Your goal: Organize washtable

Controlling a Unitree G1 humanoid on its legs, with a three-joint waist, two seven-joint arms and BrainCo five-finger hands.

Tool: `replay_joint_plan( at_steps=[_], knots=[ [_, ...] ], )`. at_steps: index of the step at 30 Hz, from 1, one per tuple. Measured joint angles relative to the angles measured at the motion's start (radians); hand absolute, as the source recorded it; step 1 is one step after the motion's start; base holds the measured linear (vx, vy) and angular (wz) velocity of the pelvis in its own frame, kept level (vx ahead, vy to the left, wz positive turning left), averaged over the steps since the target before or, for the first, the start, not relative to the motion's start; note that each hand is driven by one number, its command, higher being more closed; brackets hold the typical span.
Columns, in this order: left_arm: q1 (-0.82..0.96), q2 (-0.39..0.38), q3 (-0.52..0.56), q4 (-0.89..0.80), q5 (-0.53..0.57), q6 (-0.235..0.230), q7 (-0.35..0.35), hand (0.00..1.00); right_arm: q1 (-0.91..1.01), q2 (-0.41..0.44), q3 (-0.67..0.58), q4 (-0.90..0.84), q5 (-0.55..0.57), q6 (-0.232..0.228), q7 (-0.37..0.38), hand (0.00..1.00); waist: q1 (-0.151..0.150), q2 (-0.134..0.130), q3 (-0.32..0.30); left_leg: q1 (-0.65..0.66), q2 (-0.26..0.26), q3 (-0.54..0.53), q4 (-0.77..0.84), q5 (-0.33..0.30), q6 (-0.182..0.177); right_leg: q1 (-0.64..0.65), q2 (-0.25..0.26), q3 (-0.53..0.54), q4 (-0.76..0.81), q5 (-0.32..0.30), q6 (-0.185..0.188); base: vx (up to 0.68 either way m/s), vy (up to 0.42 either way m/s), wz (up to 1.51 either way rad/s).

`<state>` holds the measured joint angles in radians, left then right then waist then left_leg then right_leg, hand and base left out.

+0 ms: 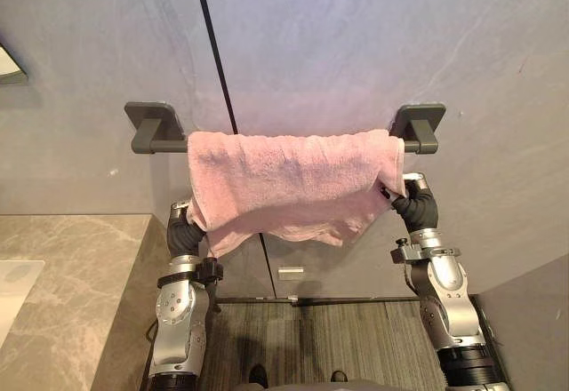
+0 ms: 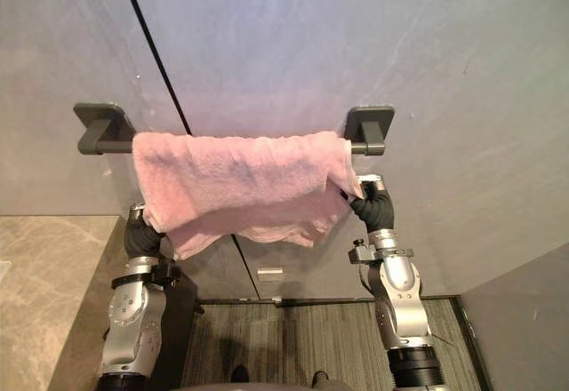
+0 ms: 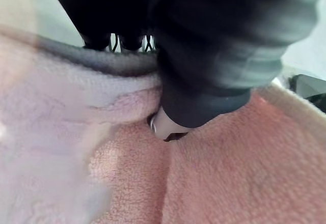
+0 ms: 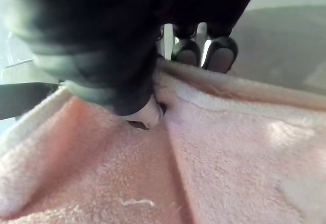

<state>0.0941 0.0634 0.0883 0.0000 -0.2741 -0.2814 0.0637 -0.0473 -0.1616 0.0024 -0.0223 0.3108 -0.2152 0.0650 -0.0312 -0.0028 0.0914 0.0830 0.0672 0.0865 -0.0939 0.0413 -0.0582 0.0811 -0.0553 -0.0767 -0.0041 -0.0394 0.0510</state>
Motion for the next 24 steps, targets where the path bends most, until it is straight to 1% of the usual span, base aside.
replay_joint_plan(
  at_steps=[2, 7, 10, 14, 16, 24],
  knots=[
    [-0.003, -0.015, 0.005, 0.022, -0.002, 0.0, 0.0, 1.0, 0.0, 0.004, 0.0, 0.007, -0.007, 0.0, 0.001, 1.0, 0.0, 0.0, 0.0, 0.0, 0.0, -0.001, 0.0, 0.0, 0.0, 0.0, 0.0, -0.001, 0.0, 0.0, 0.0, 0.0, 0.0, 0.0],
    [-0.008, -0.02, 0.005, 0.092, -0.002, 0.0, -0.001, 1.0, -0.001, 0.015, 0.002, 0.035, -0.008, -0.006, 0.006, 1.0, -0.001, 0.001, 0.001, 0.001, 0.001, -0.002, 0.0, -0.003, 0.0, 0.0, 0.0, 0.0, 0.001, -0.001, 0.001, 0.0, 0.0, 0.0],
    [-0.007, -0.023, 0.004, 0.133, -0.002, 0.0, -0.016, 1.0, -0.002, 0.017, 0.003, 0.048, -0.008, -0.013, 0.012, 1.0, 0.001, 0.001, 0.0, 0.001, 0.0, -0.002, 0.0, -0.005, 0.0, 0.0, -0.001, 0.0, 0.002, -0.003, 0.002, 0.0, 0.0, 0.0],
    [-0.009, -0.024, 0.004, 0.156, -0.012, -0.002, -0.018, 1.0, -0.004, 0.018, 0.004, 0.073, -0.007, -0.024, 0.026, 1.0, 0.004, 0.0, 0.0, 0.002, 0.0, -0.003, 0.0, -0.007, -0.001, 0.001, -0.001, -0.001, 0.005, -0.007, 0.002, 0.0, 0.0, 0.0],
    [-0.018, -0.024, 0.004, 0.17, -0.028, -0.003, -0.018, 1.0, -0.004, 0.029, 0.004, 0.085, -0.007, -0.026, 0.027, 1.0, 0.006, 0.0, -0.001, 0.003, 0.0, -0.004, 0.0, -0.007, -0.001, 0.002, 0.0, -0.003, 0.005, -0.007, 0.002, 0.0, 0.0, 0.0],
    [-0.025, -0.024, 0.004, 0.206, -0.032, -0.01, -0.022, 1.0, 0.0, 0.061, 0.004, 0.136, -0.007, -0.032, 0.027, 1.0, 0.009, -0.007, -0.005, 0.011, 0.0, -0.003, -0.001, -0.007, -0.001, 0.006, 0.0, -0.003, 0.002, -0.006, 0.001, 0.0, 0.0, 0.0]
  ],
)
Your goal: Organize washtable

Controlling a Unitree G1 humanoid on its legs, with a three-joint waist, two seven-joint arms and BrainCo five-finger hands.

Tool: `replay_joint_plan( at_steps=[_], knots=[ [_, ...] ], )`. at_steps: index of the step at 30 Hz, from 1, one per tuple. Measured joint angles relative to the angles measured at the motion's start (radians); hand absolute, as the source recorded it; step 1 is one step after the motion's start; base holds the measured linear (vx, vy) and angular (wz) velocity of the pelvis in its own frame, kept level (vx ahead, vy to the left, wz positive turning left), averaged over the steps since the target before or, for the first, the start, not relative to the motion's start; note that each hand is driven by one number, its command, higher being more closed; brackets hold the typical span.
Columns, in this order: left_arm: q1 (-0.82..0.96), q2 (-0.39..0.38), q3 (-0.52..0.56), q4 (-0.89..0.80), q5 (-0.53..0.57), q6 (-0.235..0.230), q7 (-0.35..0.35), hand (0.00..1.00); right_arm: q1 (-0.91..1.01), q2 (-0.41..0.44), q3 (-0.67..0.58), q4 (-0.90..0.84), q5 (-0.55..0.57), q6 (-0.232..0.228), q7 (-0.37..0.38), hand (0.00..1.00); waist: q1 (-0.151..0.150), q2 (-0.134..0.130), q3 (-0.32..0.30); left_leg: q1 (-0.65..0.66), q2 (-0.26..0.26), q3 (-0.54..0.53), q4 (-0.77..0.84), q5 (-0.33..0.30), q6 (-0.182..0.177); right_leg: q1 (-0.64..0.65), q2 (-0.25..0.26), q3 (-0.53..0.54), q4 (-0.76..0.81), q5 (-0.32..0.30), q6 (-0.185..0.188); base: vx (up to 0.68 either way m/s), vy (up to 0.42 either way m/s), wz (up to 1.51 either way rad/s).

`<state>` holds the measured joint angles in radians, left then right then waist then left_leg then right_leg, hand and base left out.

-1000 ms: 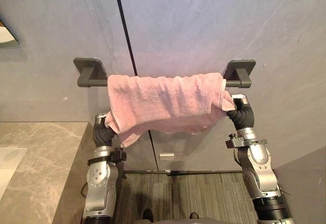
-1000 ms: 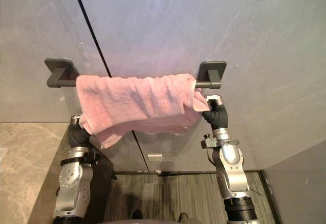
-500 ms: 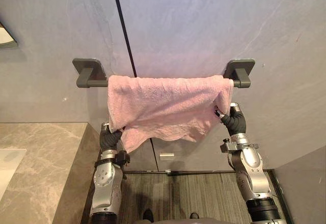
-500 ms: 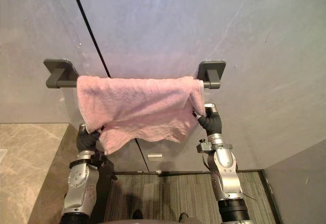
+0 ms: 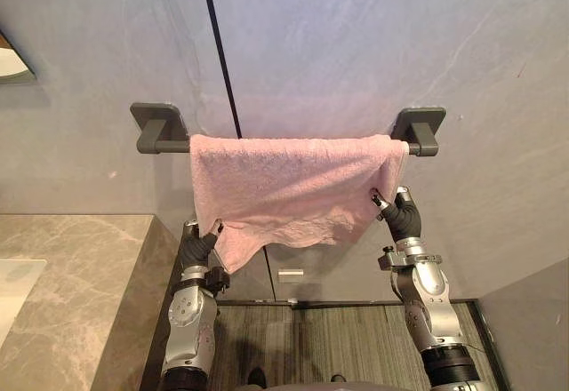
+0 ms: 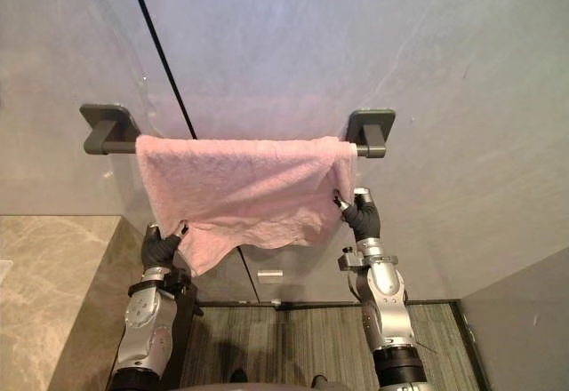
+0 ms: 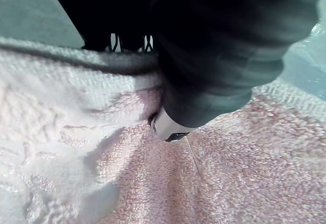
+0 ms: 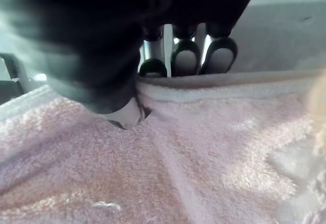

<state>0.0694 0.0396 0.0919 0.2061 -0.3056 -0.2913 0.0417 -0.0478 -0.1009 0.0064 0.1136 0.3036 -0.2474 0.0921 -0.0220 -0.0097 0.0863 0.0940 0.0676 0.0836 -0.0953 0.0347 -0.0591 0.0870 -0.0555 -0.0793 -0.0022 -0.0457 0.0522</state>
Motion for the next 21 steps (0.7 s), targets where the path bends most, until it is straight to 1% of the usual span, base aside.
replay_joint_plan(
  at_steps=[1, 2, 6, 10, 13, 17, 21],
  knots=[
    [0.0, 0.0, -0.001, 0.0, 0.0, 0.0, 0.0, 1.0, 0.001, 0.0, 0.0, 0.004, 0.0, 0.0, 0.0, 1.0, 0.0, -0.002, -0.001, 0.0, 0.0, 0.0, -0.001, 0.0, 0.0, 0.0, 0.0, 0.0, -0.001, 0.0, 0.0, 0.0, 0.0, 0.0],
    [0.0, 0.0, -0.002, 0.0, 0.0, 0.0, -0.002, 0.0, 0.001, 0.0, 0.0, 0.015, 0.0, 0.0, 0.0, 0.0, 0.0, -0.004, -0.002, 0.0, 0.0, 0.0, -0.001, 0.0, 0.0, 0.0, 0.0, 0.0, -0.002, 0.001, -0.001, 0.0, 0.0, 0.0],
    [0.008, 0.003, -0.002, 0.005, 0.001, 0.0, -0.002, 0.0, 0.013, 0.003, -0.002, 0.051, 0.0, 0.001, -0.006, 0.0, 0.0, -0.008, -0.004, -0.002, 0.0, 0.0, -0.003, 0.0, 0.0, 0.001, 0.0, -0.001, -0.007, 0.001, -0.001, 0.0, 0.0, 0.0],
    [0.008, 0.006, -0.003, 0.01, 0.003, 0.001, -0.001, 0.0, 0.039, 0.004, -0.007, 0.111, -0.011, 0.031, -0.029, 0.0, -0.001, -0.009, -0.004, -0.003, 0.001, 0.0, -0.002, -0.001, -0.002, 0.014, 0.001, -0.003, -0.025, 0.007, -0.002, 0.0, 0.0, 0.0],
    [0.014, 0.009, -0.004, 0.01, 0.007, 0.001, 0.002, 0.0, 0.075, 0.004, -0.008, 0.126, -0.044, 0.058, -0.048, 0.0, -0.004, -0.009, -0.004, -0.006, 0.002, 0.002, -0.001, -0.004, -0.005, 0.015, 0.003, -0.003, -0.034, 0.01, -0.003, 0.0, 0.0, 0.0],
    [0.029, 0.016, -0.012, 0.009, 0.014, 0.004, 0.007, 0.0, 0.093, 0.009, -0.017, 0.136, -0.102, 0.062, -0.074, 0.0, -0.016, -0.009, -0.004, -0.008, 0.002, 0.003, -0.001, -0.004, -0.005, 0.014, 0.004, -0.002, -0.037, 0.012, -0.004, 0.0, 0.0, 0.0],
    [0.08, 0.012, -0.029, 0.009, 0.041, 0.031, 0.016, 0.0, 0.133, 0.028, -0.041, 0.11, -0.176, 0.062, -0.115, 0.0, -0.016, -0.01, -0.003, -0.008, 0.004, 0.006, 0.0, -0.005, -0.005, 0.013, 0.003, 0.003, -0.037, 0.013, -0.004, -0.02, -0.006, -0.02]
  ],
)
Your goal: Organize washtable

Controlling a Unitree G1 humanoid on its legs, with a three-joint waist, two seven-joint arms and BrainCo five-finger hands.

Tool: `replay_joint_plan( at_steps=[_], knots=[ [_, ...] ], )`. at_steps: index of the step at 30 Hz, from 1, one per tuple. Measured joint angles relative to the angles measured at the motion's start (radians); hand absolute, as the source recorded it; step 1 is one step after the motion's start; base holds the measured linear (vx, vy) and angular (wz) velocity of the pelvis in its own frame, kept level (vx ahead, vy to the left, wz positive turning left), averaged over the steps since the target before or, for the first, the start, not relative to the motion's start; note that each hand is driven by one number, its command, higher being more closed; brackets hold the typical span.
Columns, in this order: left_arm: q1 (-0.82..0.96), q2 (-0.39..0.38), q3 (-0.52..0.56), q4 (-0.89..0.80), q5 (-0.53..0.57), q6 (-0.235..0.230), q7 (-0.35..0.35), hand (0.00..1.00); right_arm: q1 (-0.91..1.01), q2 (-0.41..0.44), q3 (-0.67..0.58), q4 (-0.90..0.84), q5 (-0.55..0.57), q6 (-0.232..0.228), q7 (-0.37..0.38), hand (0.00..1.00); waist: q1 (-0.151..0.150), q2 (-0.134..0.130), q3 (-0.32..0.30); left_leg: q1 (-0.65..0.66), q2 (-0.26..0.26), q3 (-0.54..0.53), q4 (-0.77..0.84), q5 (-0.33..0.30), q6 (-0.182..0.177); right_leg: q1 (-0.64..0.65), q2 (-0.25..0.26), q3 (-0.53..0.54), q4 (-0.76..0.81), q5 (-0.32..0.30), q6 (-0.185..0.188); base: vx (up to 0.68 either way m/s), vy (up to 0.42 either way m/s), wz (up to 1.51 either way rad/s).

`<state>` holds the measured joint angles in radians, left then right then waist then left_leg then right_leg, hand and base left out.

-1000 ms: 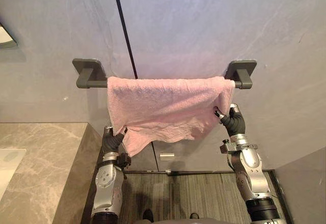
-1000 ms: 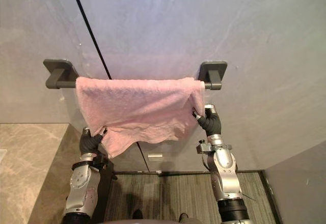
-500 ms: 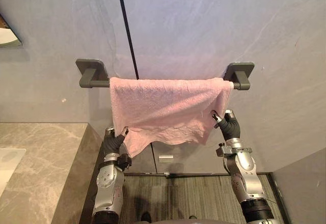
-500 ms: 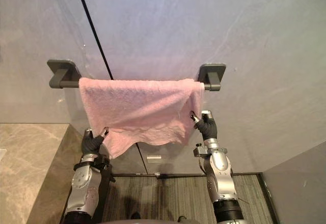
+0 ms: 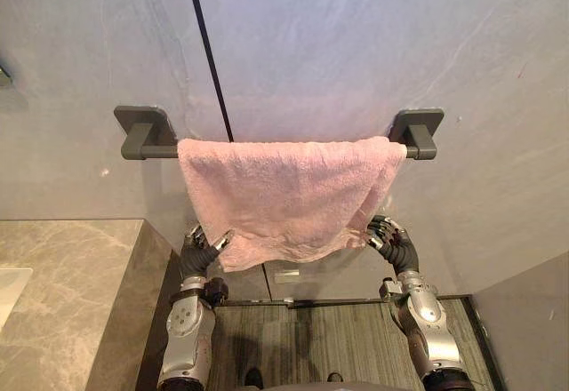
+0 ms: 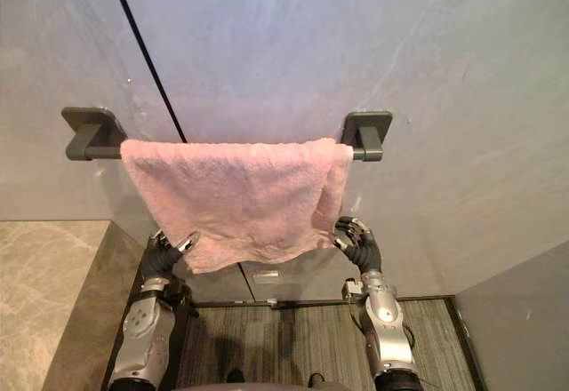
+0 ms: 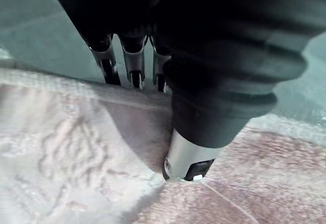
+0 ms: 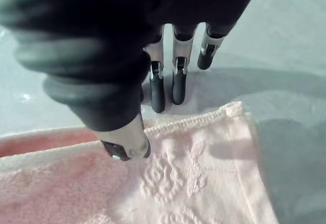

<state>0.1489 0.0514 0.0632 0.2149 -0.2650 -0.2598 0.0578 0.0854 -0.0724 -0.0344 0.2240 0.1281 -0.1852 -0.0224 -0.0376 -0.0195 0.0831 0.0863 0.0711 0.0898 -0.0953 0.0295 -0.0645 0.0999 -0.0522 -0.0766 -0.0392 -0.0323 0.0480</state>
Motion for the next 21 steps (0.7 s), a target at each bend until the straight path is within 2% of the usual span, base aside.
replay_joint_plan(
  at_steps=[6, 12, 16, 21],
  knots=[
    [0.078, -0.01, -0.008, -0.047, 0.001, 0.016, 0.009, 0.0, 0.075, 0.024, -0.035, -0.084, -0.046, 0.006, -0.034, 0.0, 0.005, -0.001, 0.002, 0.006, 0.0, 0.01, 0.0, -0.007, 0.003, -0.001, 0.0, 0.012, 0.002, -0.001, 0.001, -0.02, -0.005, -0.06],
    [0.127, -0.041, 0.121, -0.147, -0.003, 0.016, 0.01, 0.0, 0.144, 0.047, -0.197, -0.205, -0.06, 0.013, -0.06, 0.0, 0.005, 0.0, 0.005, 0.014, -0.003, 0.017, 0.0, -0.014, 0.004, 0.003, -0.004, 0.018, 0.007, -0.006, 0.007, 0.0, -0.002, -0.02],
    [0.16, -0.047, 0.233, -0.281, -0.024, 0.014, 0.024, 0.0, 0.173, 0.048, -0.35, -0.312, -0.053, 0.015, -0.088, 0.0, 0.002, -0.001, 0.024, 0.038, -0.003, 0.019, 0.0, -0.021, 0.004, 0.018, -0.004, 0.019, 0.022, -0.018, 0.006, 0.0, 0.0, 0.0],
    [0.166, -0.049, 0.317, -0.489, -0.04, -0.011, 0.054, 0.0, 0.183, 0.046, -0.456, -0.487, -0.039, 0.01, -0.11, 0.0, -0.002, 0.002, 0.027, 0.051, -0.004, 0.019, 0.0, -0.024, 0.004, 0.02, -0.006, 0.02, 0.042, -0.031, 0.009, -0.01, -0.005, -0.01]
  ],
)
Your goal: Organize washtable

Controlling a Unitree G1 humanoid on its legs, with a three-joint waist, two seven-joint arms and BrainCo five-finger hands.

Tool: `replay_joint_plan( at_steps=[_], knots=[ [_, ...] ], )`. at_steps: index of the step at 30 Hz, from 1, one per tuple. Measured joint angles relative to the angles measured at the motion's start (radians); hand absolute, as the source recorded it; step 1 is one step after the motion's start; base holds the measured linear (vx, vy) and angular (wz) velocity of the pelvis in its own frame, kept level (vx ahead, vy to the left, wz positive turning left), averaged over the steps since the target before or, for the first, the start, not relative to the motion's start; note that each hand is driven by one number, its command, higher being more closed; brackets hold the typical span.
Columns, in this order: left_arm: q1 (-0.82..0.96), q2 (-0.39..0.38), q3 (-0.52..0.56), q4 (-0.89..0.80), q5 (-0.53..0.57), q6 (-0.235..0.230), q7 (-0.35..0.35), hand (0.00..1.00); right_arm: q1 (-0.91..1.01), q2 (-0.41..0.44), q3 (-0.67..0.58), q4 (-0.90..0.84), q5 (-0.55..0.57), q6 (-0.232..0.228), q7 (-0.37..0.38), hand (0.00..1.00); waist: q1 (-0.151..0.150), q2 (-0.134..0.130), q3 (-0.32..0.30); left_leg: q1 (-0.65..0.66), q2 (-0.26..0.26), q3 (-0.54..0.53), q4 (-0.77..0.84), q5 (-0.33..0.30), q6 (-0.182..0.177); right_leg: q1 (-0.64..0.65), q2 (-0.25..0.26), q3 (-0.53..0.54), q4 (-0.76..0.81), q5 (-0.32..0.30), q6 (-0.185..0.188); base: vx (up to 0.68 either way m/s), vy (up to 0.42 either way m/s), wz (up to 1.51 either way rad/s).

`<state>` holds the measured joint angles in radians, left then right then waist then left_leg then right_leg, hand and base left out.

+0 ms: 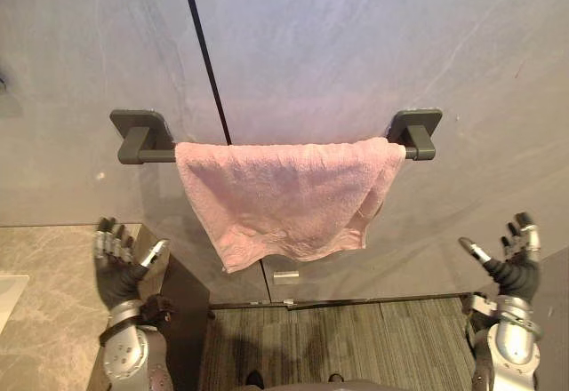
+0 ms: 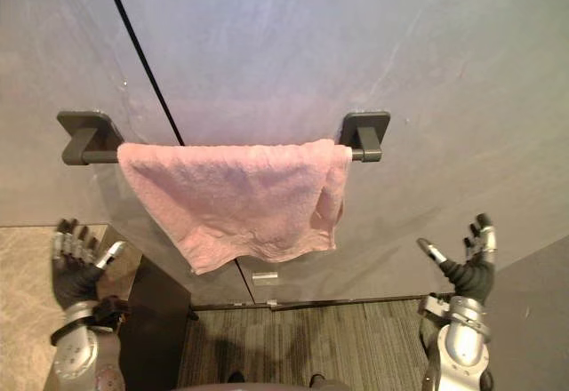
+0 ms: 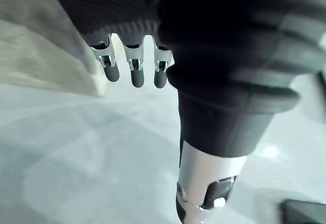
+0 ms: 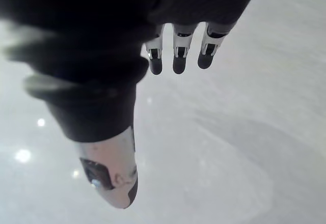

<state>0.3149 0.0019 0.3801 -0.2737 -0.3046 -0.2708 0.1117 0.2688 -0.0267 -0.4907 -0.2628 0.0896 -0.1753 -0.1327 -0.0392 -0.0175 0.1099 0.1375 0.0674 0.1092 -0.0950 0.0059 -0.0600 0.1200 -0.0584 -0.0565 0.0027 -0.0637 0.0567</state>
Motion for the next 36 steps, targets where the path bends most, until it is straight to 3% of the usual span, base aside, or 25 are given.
replay_joint_plan(
  at_steps=[4, 9, 11, 13, 18, 20, 23, 29, 36],
  knots=[
    [-0.015, 0.002, 0.073, -0.171, -0.001, -0.038, 0.007, 0.0, -0.035, -0.015, -0.063, -0.144, 0.03, -0.024, -0.002, 0.0, -0.004, 0.001, 0.0, 0.003, -0.001, 0.001, 0.0, 0.0, 0.0, 0.0, -0.001, 0.0, 0.003, 0.0, 0.0, 0.0, 0.0, 0.0],
    [-0.064, 0.056, 0.087, -0.343, -0.062, -0.093, 0.02, 0.0, -0.149, -0.138, -0.039, -0.294, 0.139, -0.107, 0.012, 0.0, -0.003, 0.006, -0.001, 0.021, -0.005, 0.0, 0.001, -0.002, 0.003, 0.015, -0.005, -0.001, 0.004, -0.002, 0.003, -0.02, -0.003, 0.01],
    [-0.074, 0.117, 0.012, -0.426, -0.141, -0.114, -0.019, 0.0, -0.209, -0.205, 0.062, -0.348, 0.275, -0.172, 0.08, 0.0, -0.004, 0.01, -0.004, 0.017, -0.009, 0.0, 0.018, -0.009, 0.007, 0.016, -0.01, 0.0, 0.007, -0.002, 0.004, -0.06, -0.002, 0.0],
    [-0.081, 0.17, -0.09, -0.471, -0.199, -0.124, -0.063, 0.0, -0.25, -0.251, 0.178, -0.353, 0.341, -0.192, 0.129, 0.0, -0.004, 0.014, -0.007, 0.017, -0.012, 0.001, 0.026, -0.012, 0.008, 0.018, -0.013, 0.0, 0.011, -0.003, 0.004, -0.04, 0.0, -0.01],
    [-0.1, 0.277, -0.403, -0.507, -0.402, -0.119, -0.224, 0.0, -0.349, -0.373, 0.512, -0.353, 0.49, -0.191, 0.257, 0.0, -0.002, 0.02, -0.012, 0.024, -0.014, 0.003, 0.029, -0.012, 0.008, 0.02, -0.015, 0.005, 0.02, -0.002, 0.005, -0.05, -0.009, -0.02],
    [-0.099, 0.316, -0.558, -0.489, -0.474, -0.075, -0.286, 0.0, -0.393, -0.417, 0.668, -0.352, 0.54, -0.18, 0.315, 0.0, -0.001, 0.02, -0.012, 0.033, -0.014, 0.006, 0.029, -0.012, 0.008, 0.028, -0.015, 0.007, 0.022, -0.002, 0.005, -0.04, -0.017, -0.03],
    [-0.096, 0.364, -0.642, -0.435, -0.535, -0.039, -0.333, 0.0, -0.402, -0.456, 0.778, -0.346, 0.592, -0.159, 0.357, 0.0, 0.001, 0.019, -0.012, 0.039, -0.014, 0.007, 0.029, -0.012, 0.008, 0.032, -0.015, 0.009, 0.023, -0.002, 0.005, -0.05, -0.015, -0.02],
    [-0.074, 0.499, -0.797, -0.307, -0.648, 0.061, -0.429, 0.0, -0.409, -0.653, 0.944, -0.266, 0.677, -0.082, 0.439, 0.0, -0.002, 0.017, -0.012, 0.047, -0.014, 0.021, 0.025, -0.011, 0.008, 0.03, -0.014, 0.024, 0.025, -0.002, 0.006, -0.04, -0.013, -0.07],
    [-0.063, 0.586, -0.845, -0.236, -0.685, 0.092, -0.442, 0.0, -0.409, -0.731, 1.008, -0.206, 0.697, -0.046, 0.451, 0.0, 0.001, 0.016, -0.012, 0.046, -0.014, 0.025, 0.025, -0.011, 0.009, 0.032, -0.014, 0.026, 0.028, -0.002, 0.006, -0.01, -0.008, -0.01]
  ],
)
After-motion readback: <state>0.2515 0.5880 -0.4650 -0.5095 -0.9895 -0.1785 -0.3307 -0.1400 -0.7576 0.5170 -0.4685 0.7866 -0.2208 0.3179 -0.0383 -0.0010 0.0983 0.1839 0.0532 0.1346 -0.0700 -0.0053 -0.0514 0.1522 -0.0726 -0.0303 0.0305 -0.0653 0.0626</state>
